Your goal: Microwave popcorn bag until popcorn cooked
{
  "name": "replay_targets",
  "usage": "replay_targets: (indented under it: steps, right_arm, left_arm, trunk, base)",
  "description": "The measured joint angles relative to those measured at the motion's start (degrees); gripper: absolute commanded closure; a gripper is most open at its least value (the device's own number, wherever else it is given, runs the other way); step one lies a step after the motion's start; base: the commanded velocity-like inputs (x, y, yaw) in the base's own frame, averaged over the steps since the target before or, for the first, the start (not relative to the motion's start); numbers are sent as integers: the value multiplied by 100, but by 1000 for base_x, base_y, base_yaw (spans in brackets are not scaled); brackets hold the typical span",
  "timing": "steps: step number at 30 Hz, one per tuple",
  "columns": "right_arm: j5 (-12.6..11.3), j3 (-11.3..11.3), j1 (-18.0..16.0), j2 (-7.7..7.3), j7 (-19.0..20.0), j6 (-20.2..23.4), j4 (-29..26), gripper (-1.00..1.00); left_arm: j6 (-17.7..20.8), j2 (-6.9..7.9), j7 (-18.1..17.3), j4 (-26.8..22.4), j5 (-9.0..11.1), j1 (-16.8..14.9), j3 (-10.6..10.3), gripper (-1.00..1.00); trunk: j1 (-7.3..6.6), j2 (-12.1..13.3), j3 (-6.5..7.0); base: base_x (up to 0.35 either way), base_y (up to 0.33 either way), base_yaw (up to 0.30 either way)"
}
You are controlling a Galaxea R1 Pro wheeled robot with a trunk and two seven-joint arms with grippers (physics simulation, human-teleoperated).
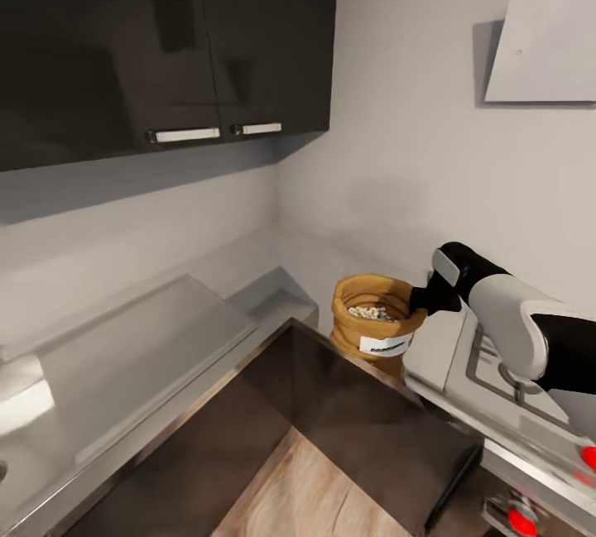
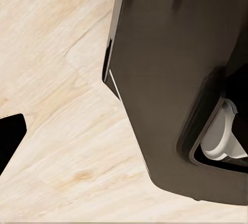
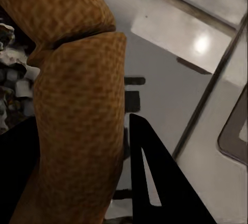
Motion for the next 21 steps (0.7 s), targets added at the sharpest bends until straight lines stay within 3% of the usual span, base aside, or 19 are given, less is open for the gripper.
replay_targets:
  steps: [11,21]
  right_arm:
    - [-3,-9,1,-7,3,0,-9,100]
    - [-5,-113,-1,-8,5,1,-9,100]
  left_arm:
    - [26,0,0,0,1,0,2,-100]
    - [29,0,0,-1,-1,0,3,-100]
  trunk:
    - [0,0,0]
    - [-3,0,0]
  base:
    - [-339,5,-8]
    - [-273,44,-255]
